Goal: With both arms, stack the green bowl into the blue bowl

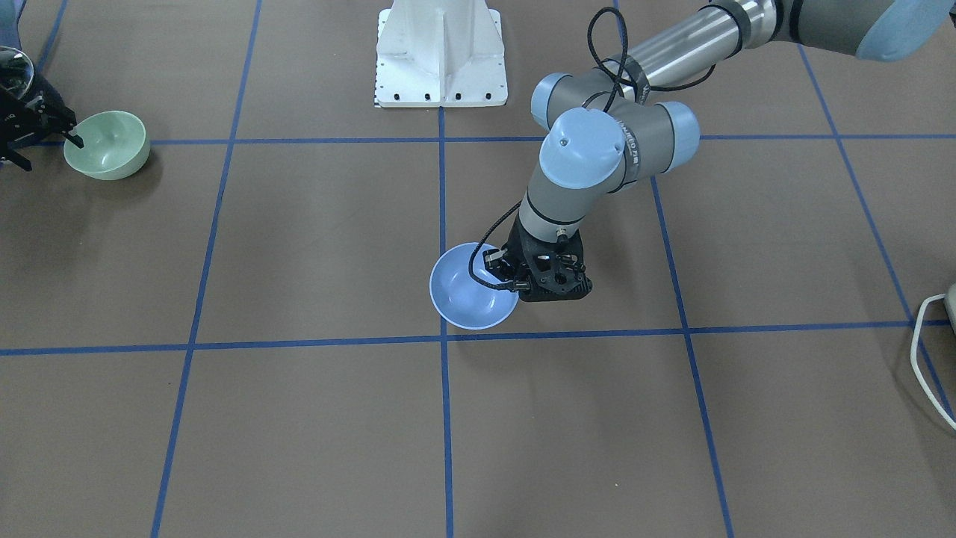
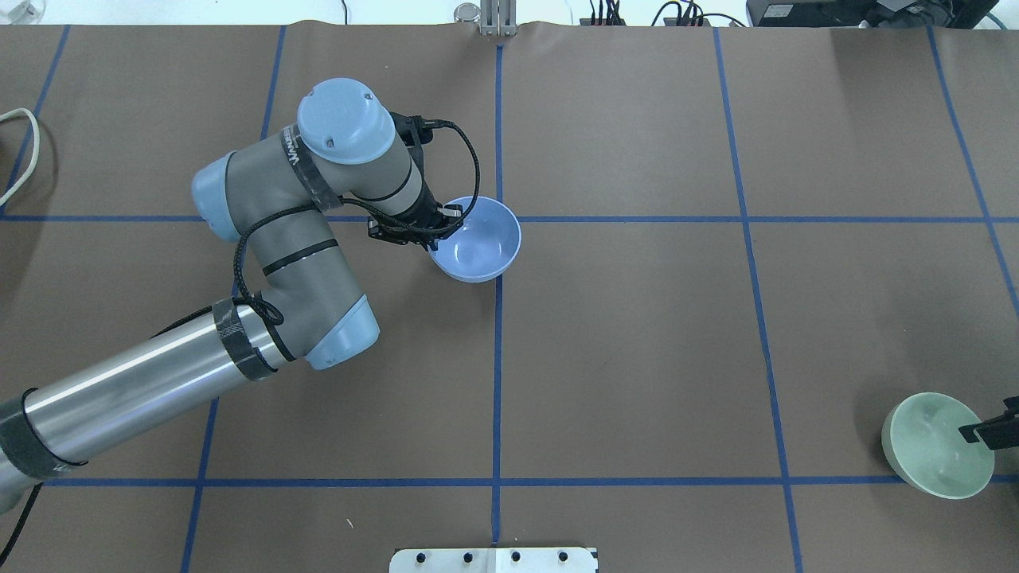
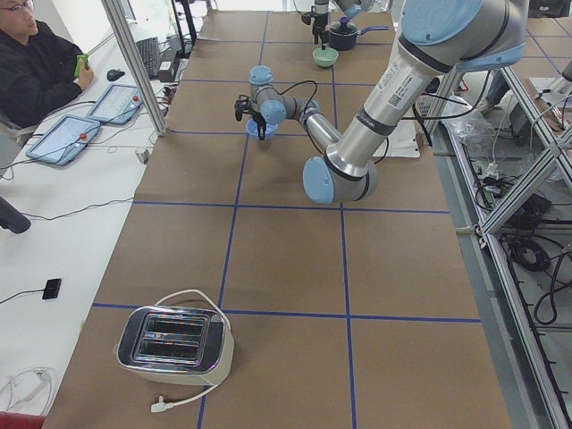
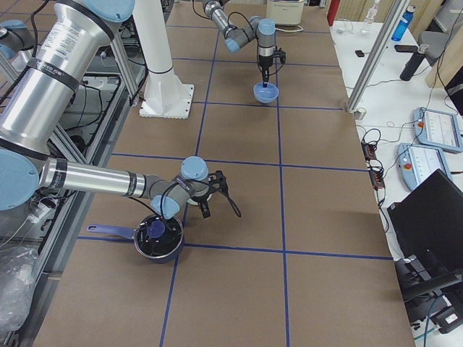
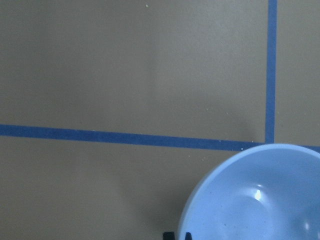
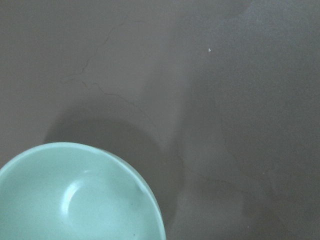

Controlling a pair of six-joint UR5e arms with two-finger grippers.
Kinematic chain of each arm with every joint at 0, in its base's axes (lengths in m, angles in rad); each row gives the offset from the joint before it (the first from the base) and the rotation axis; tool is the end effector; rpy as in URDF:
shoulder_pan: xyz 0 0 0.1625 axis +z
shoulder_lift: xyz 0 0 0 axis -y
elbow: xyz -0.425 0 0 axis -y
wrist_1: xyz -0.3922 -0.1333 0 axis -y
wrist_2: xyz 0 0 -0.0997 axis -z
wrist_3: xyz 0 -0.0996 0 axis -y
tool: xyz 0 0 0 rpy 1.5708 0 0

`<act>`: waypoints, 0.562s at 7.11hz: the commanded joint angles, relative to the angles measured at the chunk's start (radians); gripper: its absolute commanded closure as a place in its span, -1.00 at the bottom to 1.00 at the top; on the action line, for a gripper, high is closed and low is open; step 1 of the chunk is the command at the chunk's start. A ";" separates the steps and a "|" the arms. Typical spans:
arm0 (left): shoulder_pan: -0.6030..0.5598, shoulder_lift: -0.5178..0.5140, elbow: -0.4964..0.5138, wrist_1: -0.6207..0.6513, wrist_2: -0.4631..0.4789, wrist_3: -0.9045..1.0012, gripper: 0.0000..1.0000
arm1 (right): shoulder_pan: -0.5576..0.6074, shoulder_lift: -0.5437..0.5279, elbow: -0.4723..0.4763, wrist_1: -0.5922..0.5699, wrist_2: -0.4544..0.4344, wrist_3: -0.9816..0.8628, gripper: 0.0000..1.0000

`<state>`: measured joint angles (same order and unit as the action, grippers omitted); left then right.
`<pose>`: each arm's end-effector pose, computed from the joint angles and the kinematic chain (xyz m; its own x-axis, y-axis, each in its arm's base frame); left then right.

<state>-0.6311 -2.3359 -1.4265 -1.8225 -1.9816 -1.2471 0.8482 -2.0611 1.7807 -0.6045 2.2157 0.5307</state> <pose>0.5483 -0.5165 0.2233 0.5856 -0.0668 -0.8078 0.1136 0.9935 0.0002 -0.1462 -0.2768 0.6444 0.5589 -0.4083 0.7218 0.2654 0.9127 0.3108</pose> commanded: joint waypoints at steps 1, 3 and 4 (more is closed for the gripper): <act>0.037 0.001 -0.008 -0.006 0.010 -0.035 1.00 | -0.003 0.004 -0.001 0.000 -0.004 0.000 -1.00; 0.083 0.003 -0.008 -0.008 0.071 -0.045 1.00 | -0.003 0.006 -0.001 0.000 -0.004 0.000 -1.00; 0.086 0.003 -0.011 -0.008 0.075 -0.045 1.00 | -0.003 0.006 -0.003 0.000 -0.004 0.000 -1.00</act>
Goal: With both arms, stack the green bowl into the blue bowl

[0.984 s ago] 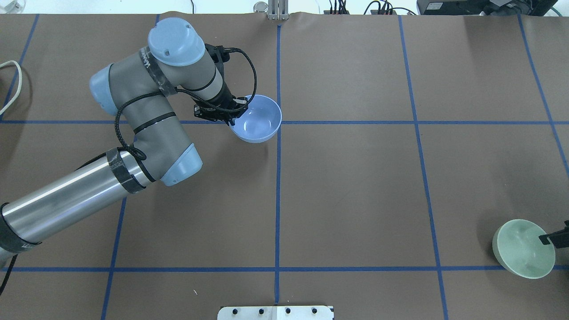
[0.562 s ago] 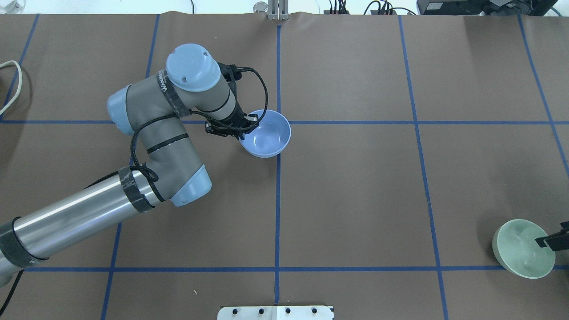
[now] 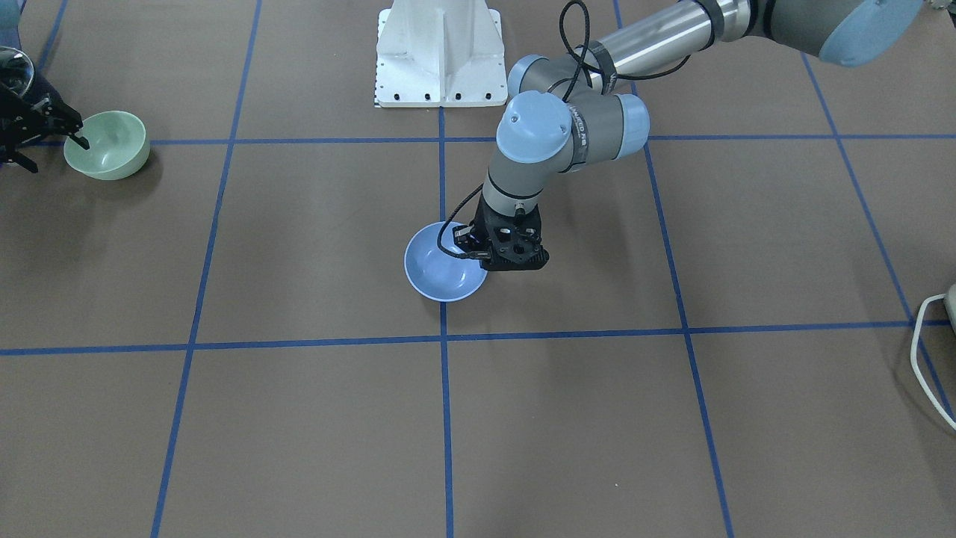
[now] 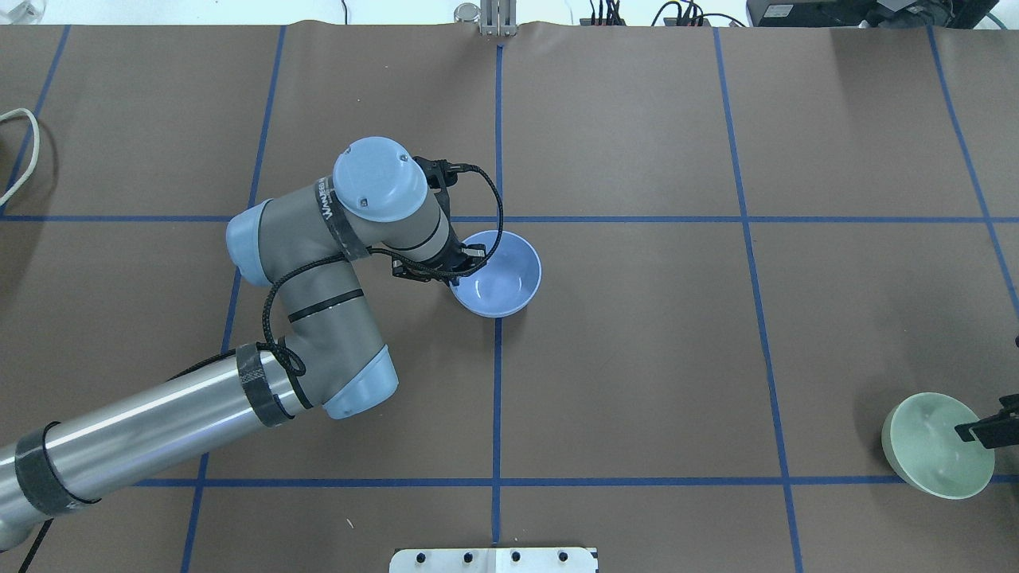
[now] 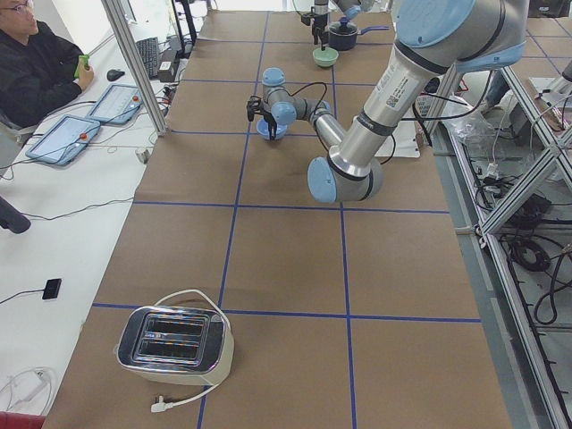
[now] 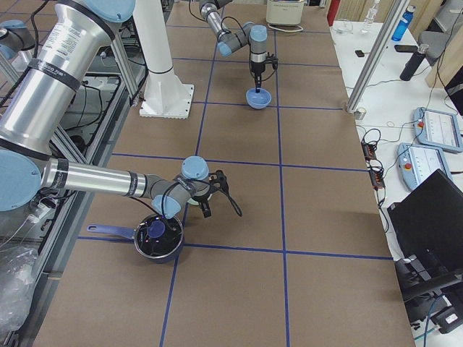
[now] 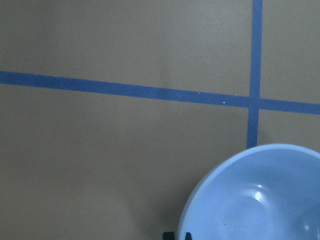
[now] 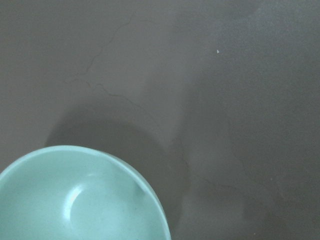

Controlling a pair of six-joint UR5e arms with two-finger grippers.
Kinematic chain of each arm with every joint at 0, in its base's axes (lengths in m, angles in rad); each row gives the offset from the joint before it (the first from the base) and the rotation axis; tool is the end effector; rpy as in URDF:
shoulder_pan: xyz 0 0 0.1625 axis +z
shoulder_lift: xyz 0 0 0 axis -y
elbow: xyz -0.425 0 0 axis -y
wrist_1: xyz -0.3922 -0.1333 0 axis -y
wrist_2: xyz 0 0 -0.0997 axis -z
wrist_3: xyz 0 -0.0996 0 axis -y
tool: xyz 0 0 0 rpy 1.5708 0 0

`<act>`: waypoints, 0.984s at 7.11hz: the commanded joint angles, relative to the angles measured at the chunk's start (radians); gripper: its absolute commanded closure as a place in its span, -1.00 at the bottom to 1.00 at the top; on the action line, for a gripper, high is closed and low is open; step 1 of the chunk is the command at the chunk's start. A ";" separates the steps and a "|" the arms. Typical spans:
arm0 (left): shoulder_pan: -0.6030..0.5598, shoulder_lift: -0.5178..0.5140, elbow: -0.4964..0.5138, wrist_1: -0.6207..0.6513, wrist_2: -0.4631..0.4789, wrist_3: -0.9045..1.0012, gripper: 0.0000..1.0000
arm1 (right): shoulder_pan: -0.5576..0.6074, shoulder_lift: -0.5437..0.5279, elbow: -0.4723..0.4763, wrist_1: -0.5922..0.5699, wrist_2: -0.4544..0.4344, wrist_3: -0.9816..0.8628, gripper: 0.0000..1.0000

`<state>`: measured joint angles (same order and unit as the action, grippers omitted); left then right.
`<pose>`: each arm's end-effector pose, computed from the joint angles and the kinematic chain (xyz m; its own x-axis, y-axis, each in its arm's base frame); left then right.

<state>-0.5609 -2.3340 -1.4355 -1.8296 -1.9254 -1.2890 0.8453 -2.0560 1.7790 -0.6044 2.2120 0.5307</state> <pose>0.5797 -0.4807 0.2210 0.5894 -0.0623 -0.8054 0.1115 0.9938 0.0047 -0.1484 -0.2784 0.6439 0.5585 -0.4119 0.7200 0.2659 0.9111 0.3150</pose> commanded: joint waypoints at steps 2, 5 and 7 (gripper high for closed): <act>0.016 0.002 -0.019 -0.002 0.017 -0.003 1.00 | 0.000 0.002 -0.003 0.000 0.000 0.000 -0.99; 0.010 0.045 -0.074 -0.031 0.011 0.002 -0.94 | -0.003 0.002 -0.004 0.000 0.000 0.000 -0.84; -0.036 0.067 -0.121 -0.028 -0.030 0.007 -0.95 | -0.011 0.002 -0.006 0.000 0.000 0.000 -0.46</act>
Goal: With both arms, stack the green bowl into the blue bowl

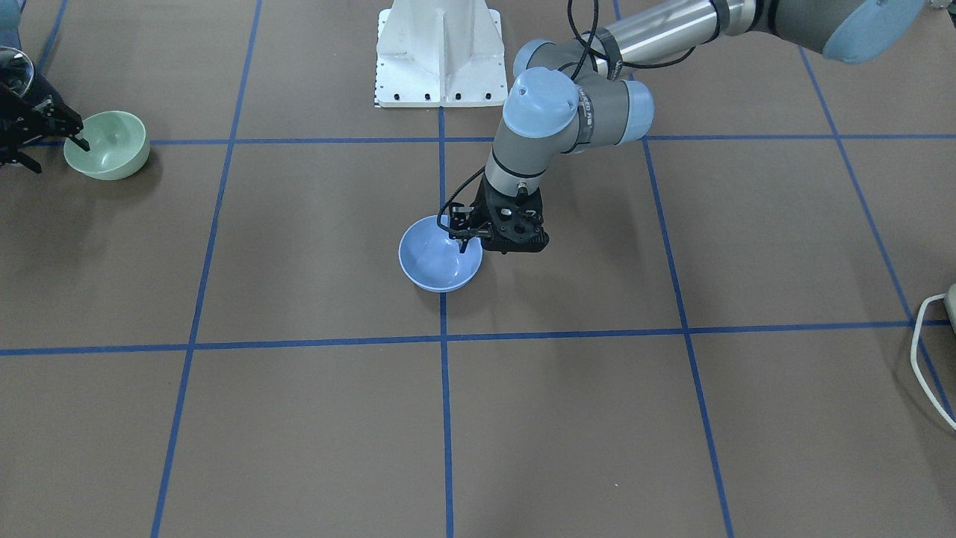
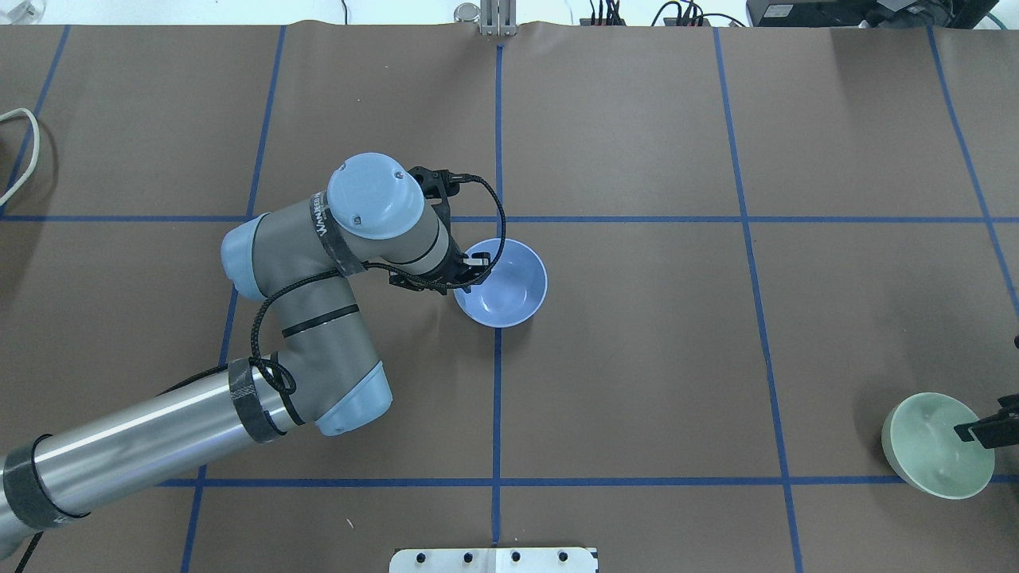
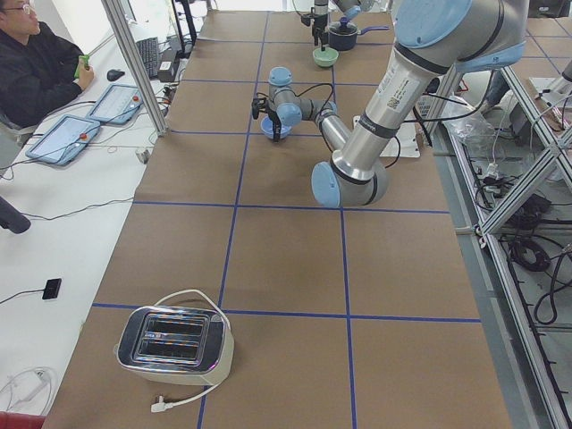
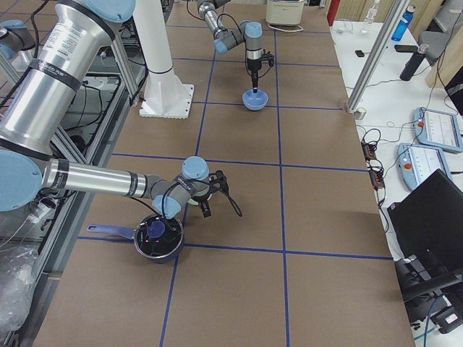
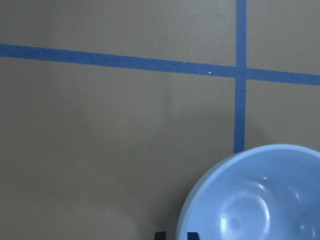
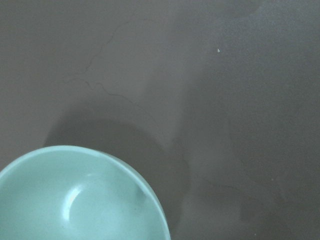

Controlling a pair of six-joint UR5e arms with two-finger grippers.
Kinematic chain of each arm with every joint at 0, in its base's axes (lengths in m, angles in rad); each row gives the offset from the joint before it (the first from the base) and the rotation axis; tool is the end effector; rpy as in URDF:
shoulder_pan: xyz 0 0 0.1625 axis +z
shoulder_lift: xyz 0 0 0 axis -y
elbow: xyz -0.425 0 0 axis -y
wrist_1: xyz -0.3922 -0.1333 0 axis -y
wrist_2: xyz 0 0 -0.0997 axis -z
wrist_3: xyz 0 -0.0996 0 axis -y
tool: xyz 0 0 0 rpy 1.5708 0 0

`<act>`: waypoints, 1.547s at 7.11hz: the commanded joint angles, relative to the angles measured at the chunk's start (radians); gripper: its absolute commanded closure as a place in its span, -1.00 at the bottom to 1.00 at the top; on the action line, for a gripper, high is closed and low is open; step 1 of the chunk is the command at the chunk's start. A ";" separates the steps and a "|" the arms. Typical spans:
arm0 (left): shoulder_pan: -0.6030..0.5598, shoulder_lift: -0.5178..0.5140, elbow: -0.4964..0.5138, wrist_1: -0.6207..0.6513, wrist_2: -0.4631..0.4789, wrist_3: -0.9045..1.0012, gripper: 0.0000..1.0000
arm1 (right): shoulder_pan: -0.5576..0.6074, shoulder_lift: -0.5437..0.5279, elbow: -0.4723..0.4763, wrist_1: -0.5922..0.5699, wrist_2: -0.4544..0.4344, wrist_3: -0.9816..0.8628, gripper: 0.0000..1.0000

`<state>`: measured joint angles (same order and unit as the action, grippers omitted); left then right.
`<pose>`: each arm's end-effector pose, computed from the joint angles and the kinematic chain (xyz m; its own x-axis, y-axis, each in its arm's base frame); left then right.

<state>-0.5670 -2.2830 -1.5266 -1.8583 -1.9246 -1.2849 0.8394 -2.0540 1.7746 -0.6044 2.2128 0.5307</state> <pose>0.5538 -0.4698 0.2138 0.5419 -0.0314 -0.8399 0.1171 0.9924 0.0384 -0.1504 -0.2778 0.6454 0.5567 -0.4139 0.7203 0.2721 0.9101 0.3127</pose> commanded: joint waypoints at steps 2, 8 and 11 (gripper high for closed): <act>-0.124 0.051 -0.079 0.002 -0.160 0.009 -0.95 | -0.014 0.006 -0.007 0.000 -0.001 0.000 0.24; -0.341 0.337 -0.234 0.002 -0.290 0.336 -0.96 | 0.012 0.070 0.000 -0.006 0.062 0.053 1.00; -0.499 0.558 -0.273 -0.070 -0.344 0.611 -0.96 | 0.232 0.352 0.069 -0.389 0.226 0.064 1.00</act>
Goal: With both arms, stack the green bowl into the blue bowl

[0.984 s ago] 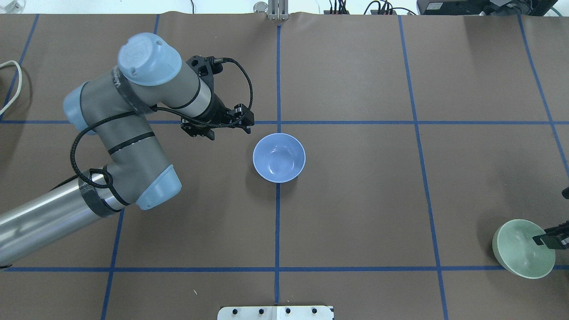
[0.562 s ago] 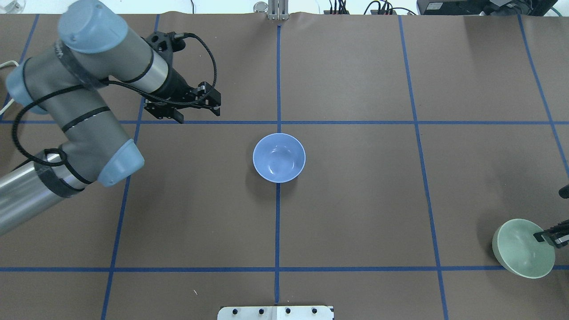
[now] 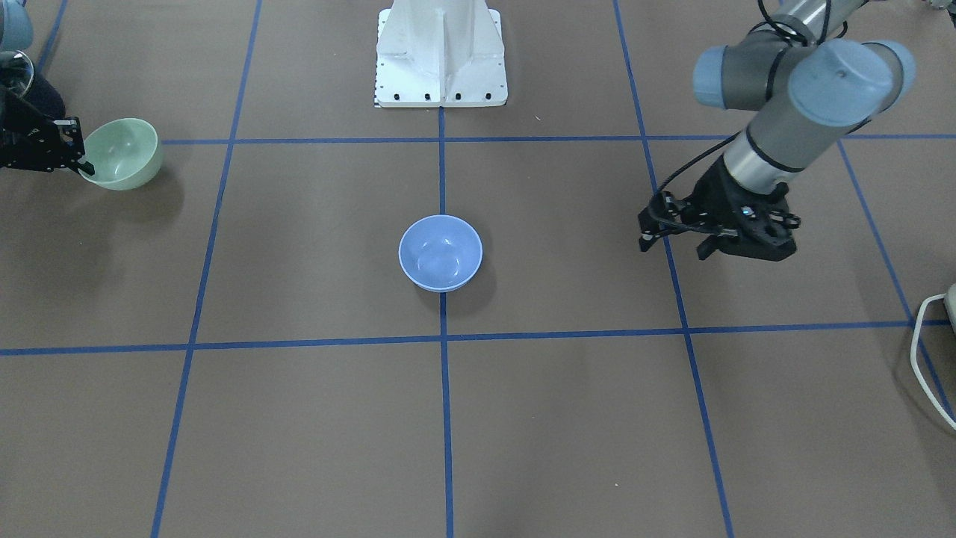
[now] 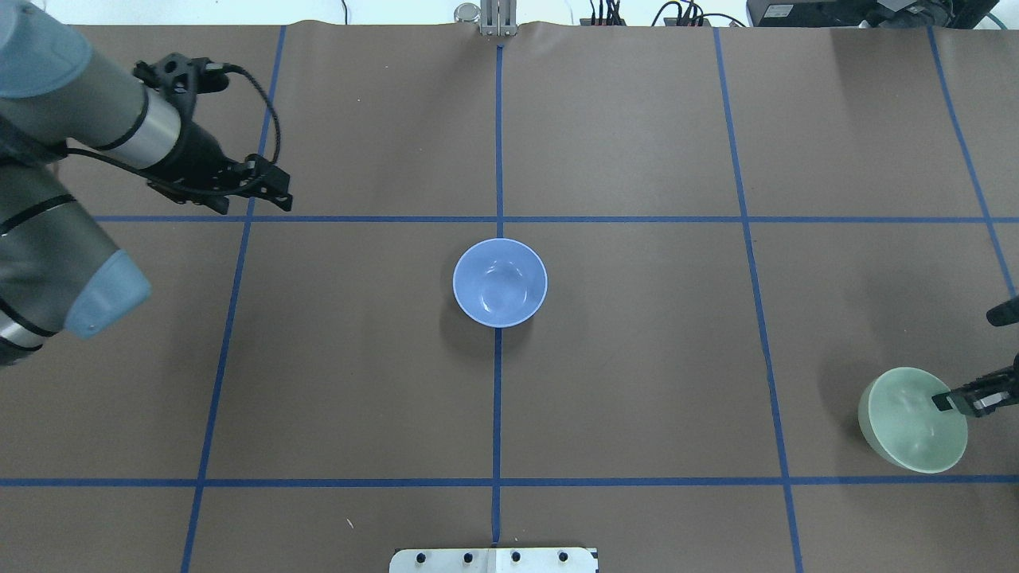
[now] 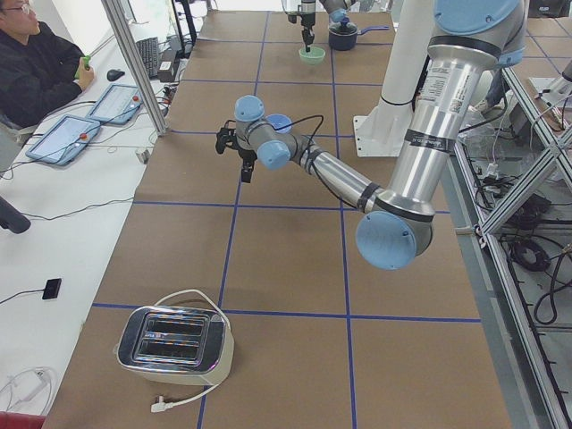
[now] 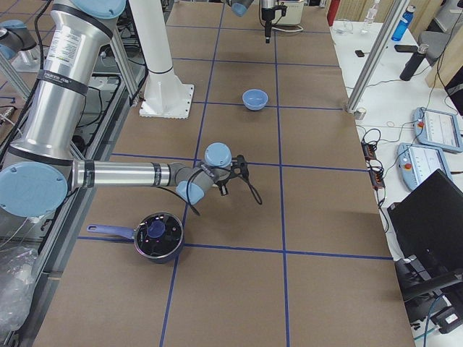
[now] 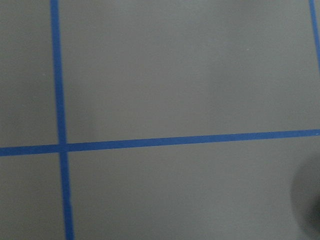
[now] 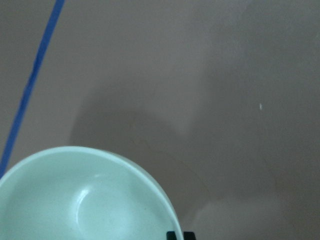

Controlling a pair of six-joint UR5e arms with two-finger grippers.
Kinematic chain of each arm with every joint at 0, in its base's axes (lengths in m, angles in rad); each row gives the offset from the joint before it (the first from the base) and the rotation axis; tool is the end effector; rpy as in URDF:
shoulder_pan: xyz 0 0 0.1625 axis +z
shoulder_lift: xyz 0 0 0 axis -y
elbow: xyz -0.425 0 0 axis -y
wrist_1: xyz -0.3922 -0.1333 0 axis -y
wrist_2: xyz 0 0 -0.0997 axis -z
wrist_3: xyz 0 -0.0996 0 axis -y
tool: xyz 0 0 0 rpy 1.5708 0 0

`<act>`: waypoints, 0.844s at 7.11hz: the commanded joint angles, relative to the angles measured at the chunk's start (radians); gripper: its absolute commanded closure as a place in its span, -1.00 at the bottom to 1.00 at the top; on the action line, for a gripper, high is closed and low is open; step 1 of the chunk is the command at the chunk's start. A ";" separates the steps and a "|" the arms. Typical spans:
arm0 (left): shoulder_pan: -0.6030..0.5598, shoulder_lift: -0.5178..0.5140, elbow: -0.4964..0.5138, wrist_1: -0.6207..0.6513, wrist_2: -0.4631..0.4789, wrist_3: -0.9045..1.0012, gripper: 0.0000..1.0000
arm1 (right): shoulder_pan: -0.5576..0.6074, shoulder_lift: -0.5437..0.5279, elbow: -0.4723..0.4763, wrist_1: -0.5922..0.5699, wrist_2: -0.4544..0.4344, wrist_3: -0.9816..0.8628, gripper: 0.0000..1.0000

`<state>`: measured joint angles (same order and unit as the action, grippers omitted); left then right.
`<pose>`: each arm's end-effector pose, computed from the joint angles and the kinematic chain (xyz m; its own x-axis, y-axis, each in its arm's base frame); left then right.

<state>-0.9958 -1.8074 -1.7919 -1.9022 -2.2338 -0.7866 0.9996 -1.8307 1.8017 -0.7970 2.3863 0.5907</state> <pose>0.2536 -0.5237 0.3869 0.5706 0.1431 -0.8087 0.0295 0.9805 0.1943 -0.1664 -0.3714 0.5672 0.4787 -0.3081 0.8221 0.1576 0.9513 0.2648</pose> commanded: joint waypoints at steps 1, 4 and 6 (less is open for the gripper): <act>-0.136 0.120 0.003 -0.026 -0.074 0.209 -0.96 | 0.088 0.295 0.054 -0.388 0.047 0.014 1.00; -0.326 0.195 0.080 -0.026 -0.180 0.477 -0.96 | 0.000 0.704 0.056 -0.830 -0.112 0.091 1.00; -0.426 0.230 0.147 -0.024 -0.213 0.646 -0.96 | -0.125 0.798 0.051 -0.861 -0.241 0.245 1.00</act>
<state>-1.3601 -1.5988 -1.6857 -1.9271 -2.4259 -0.2471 0.9545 -1.1042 1.8562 -1.6243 2.2310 0.7379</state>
